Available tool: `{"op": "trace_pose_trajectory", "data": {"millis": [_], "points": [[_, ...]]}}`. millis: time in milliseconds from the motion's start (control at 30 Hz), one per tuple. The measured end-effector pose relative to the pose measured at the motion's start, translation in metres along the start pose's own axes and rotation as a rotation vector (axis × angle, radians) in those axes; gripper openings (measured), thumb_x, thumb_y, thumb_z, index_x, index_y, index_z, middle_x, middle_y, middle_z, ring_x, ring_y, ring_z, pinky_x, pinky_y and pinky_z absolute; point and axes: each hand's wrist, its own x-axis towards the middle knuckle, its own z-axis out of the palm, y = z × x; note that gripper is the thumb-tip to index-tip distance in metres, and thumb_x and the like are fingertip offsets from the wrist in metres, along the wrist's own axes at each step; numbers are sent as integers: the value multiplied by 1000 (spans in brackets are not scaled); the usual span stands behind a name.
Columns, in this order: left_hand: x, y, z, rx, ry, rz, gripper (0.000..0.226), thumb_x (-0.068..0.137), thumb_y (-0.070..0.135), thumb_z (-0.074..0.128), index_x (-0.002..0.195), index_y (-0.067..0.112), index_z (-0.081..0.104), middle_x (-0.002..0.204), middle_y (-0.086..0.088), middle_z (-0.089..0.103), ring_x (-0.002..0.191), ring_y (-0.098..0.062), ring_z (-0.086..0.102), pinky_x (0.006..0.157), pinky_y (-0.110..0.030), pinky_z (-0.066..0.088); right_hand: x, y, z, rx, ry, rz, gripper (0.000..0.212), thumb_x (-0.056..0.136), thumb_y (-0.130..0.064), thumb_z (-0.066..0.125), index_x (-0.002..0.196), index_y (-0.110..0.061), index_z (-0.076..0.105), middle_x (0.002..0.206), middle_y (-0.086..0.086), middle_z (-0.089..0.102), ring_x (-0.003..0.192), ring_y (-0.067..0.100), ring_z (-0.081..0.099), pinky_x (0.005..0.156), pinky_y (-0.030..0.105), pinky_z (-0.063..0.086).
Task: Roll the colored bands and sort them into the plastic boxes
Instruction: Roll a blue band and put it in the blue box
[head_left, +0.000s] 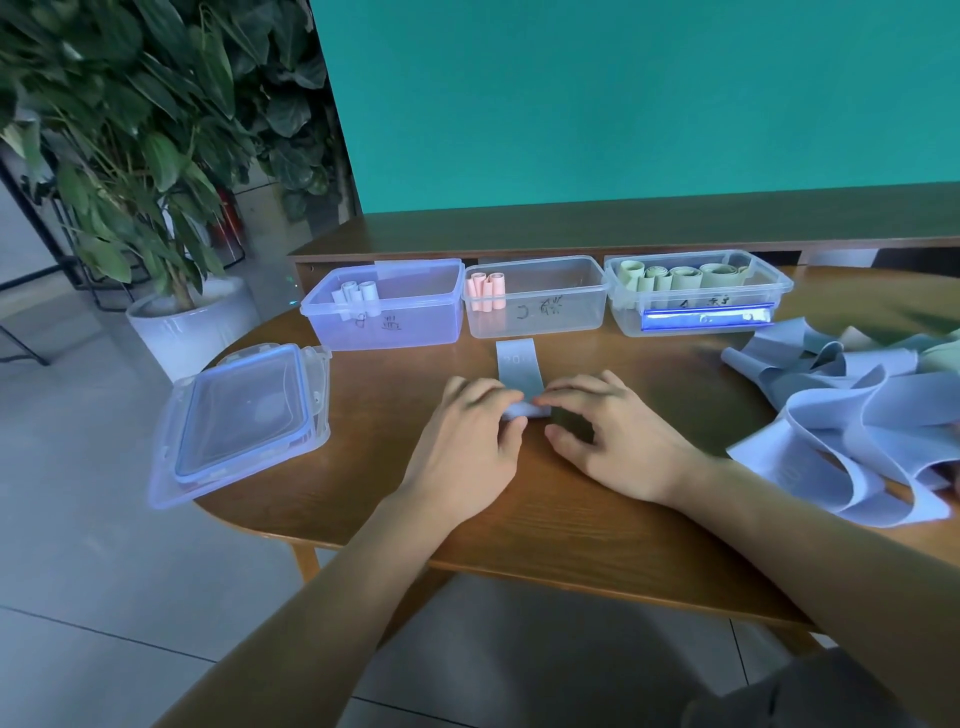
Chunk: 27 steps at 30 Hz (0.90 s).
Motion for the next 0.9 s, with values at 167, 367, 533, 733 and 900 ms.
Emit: {"op": "trace_pose_trajectory", "data": {"millis": [167, 367, 533, 733, 900], "points": [[4, -2, 1, -7, 0, 15, 23, 95, 19, 62, 117, 24, 69, 110, 4, 66, 105, -23, 52, 92, -37, 48, 6, 2, 0, -12, -7, 6, 42, 97, -43, 48, 137, -34, 58, 137, -14, 54, 117, 13, 43, 104, 44, 42], [15, -8, 7, 27, -61, 1, 28, 100, 25, 54, 126, 22, 64, 121, 2, 65, 112, -22, 49, 98, -39, 45, 10, 2, 0, -24, 22, 23, 40, 98, -40, 51, 136, -30, 59, 138, -13, 55, 119, 15, 42, 103, 42, 44], [21, -10, 10, 7, 32, 36, 28, 95, 15, 61, 122, 18, 68, 118, 0, 67, 109, -26, 52, 96, -41, 48, 20, 6, 2, -17, -11, 77, 53, 92, -52, 41, 138, -32, 56, 140, -13, 55, 120, 18, 44, 105, 45, 43], [27, -15, 13, 40, 21, 50, 26, 94, 14, 60, 116, 21, 70, 110, 2, 69, 103, -26, 52, 92, -42, 50, 28, 7, 3, -10, 22, 66, 46, 94, -44, 46, 136, -29, 59, 137, -11, 58, 119, 20, 44, 105, 46, 43], [35, -19, 18, 32, -62, 27, 30, 96, 20, 54, 122, 27, 67, 116, 5, 66, 110, -24, 47, 98, -39, 44, 32, 8, 2, 3, -1, 76, 49, 92, -47, 41, 133, -31, 62, 137, -12, 57, 119, 20, 45, 105, 46, 43]]}}
